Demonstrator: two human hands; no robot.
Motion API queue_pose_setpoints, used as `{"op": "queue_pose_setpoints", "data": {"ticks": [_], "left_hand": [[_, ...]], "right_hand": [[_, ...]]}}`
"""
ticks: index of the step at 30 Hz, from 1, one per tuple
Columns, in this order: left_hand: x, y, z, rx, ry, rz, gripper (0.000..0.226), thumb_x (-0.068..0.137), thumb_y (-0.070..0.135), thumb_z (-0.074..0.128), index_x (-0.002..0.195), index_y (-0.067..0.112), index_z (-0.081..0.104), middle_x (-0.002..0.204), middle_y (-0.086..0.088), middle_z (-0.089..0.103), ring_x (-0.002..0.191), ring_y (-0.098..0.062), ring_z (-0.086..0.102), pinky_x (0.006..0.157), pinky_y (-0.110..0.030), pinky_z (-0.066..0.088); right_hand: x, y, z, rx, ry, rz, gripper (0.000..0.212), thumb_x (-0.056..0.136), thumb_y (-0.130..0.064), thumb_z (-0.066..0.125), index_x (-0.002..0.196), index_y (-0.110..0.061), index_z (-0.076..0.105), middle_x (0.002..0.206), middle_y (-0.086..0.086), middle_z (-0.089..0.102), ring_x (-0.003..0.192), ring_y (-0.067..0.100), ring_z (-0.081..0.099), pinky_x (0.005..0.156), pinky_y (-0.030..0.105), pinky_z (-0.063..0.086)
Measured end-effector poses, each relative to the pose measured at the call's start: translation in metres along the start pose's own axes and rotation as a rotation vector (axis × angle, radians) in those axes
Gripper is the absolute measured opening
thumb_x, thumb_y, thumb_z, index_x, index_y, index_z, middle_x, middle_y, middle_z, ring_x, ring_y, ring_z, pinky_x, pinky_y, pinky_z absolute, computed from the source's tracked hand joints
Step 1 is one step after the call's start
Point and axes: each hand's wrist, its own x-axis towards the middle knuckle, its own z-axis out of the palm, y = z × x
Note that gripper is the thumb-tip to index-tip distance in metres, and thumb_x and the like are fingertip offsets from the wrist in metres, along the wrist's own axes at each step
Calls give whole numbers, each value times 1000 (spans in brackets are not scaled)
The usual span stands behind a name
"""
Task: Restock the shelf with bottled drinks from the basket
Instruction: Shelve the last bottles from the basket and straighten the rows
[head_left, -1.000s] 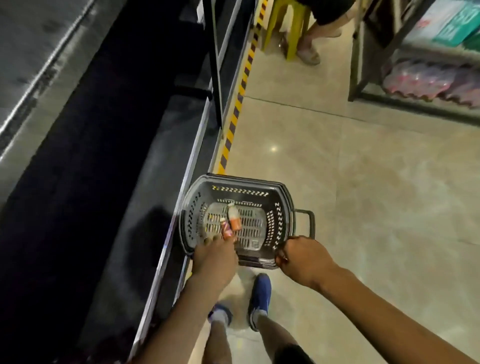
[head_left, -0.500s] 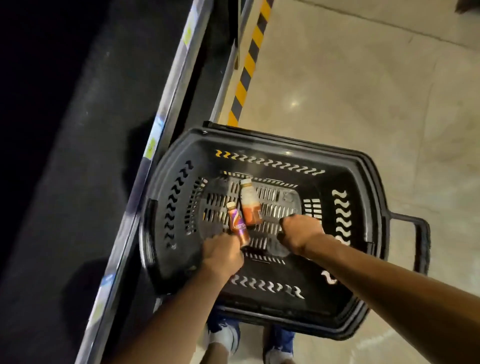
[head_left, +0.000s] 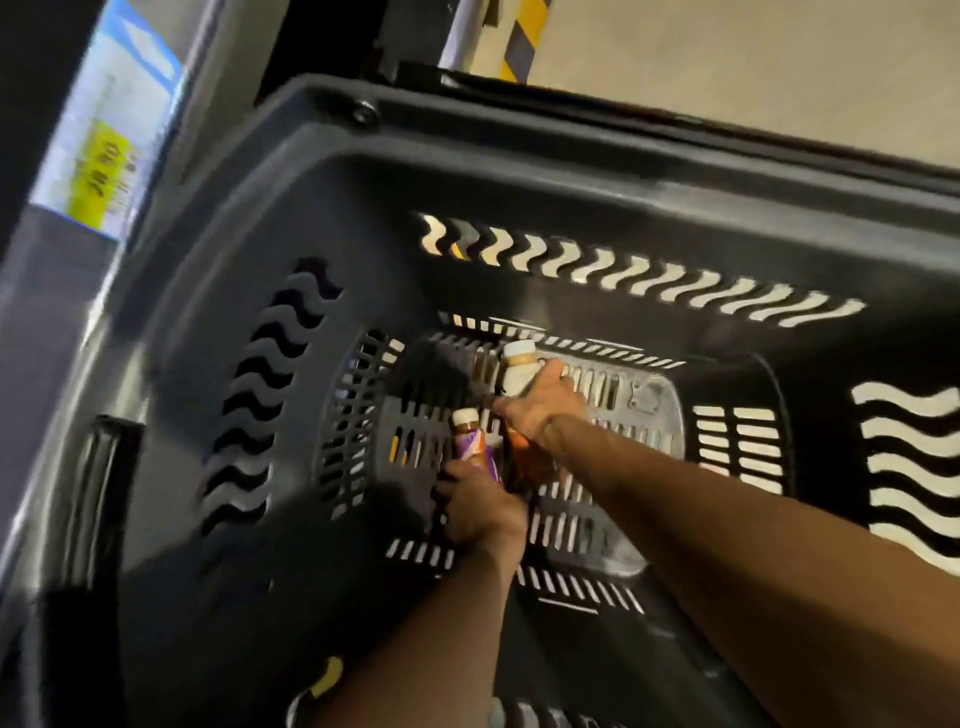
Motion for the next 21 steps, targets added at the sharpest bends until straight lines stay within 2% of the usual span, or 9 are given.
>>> {"op": "queue_pose_setpoints", "data": {"ticks": [3,6,9,13,16,17,18,19,21], "left_hand": [[19,-13,10,-25,64,54,79,76,32,81,137,10,35,137,-18,49,123,-35,52,97,-47,50],[17,-15,-3,-120,8,29,79,72,32,84,134,10,40,132,-17,55,118,-36,57,93,-43,52],[-8,-12,-34,-185,-83,-29,79,73,34,84,136,12,41,126,-14,58,109,-33,62,74,-33,49],[-78,0,-94,-216,-148,14,74,76,29,82,134,15,39,121,-13,60,97,-29,63,75,-36,52],[-146,19,-152,-207,-161,75,81,60,38,88,127,17,48,115,-10,65,98,-30,66,85,-37,56],[-164,23,-168,-193,-180,101,87,49,44,88,124,18,52,112,-8,66,98,-29,66,87,-38,56],[-182,23,-184,-177,-208,126,89,44,46,86,122,18,55,110,-7,67,97,-28,67,87,-38,56],[-210,25,-207,-139,-246,149,82,46,43,86,118,18,58,108,-7,68,95,-25,67,86,-37,57],[-296,31,-272,-124,-314,227,56,60,31,85,108,16,59,103,-7,69,89,-21,65,74,-31,56]], "right_hand": [[6,6,14,57,118,-40,78,77,-48,78,136,-14,40,136,14,50,127,36,46,105,49,44],[-6,19,4,209,93,-65,63,73,-35,84,123,-19,49,121,7,60,113,28,57,96,44,50],[-40,31,-31,259,46,-53,57,76,-32,83,119,-20,46,113,2,65,99,23,61,87,40,53],[-119,40,-107,164,32,-75,61,79,-33,79,128,-17,45,112,0,61,102,23,60,89,39,50],[-199,41,-171,209,9,-69,56,79,-38,78,123,-23,47,94,-10,60,82,11,56,63,24,42],[-229,37,-191,227,1,-60,54,79,-41,79,120,-23,48,92,-11,60,80,8,55,61,23,40],[-260,33,-209,243,-9,-59,54,78,-43,80,118,-23,49,95,-9,62,81,8,56,64,24,42],[-293,29,-228,261,-14,-53,55,77,-45,80,118,-24,51,101,-7,65,86,12,58,71,28,46],[-361,25,-260,301,-9,-26,55,76,-45,80,118,-25,52,110,-1,67,97,21,62,87,38,51]]}}
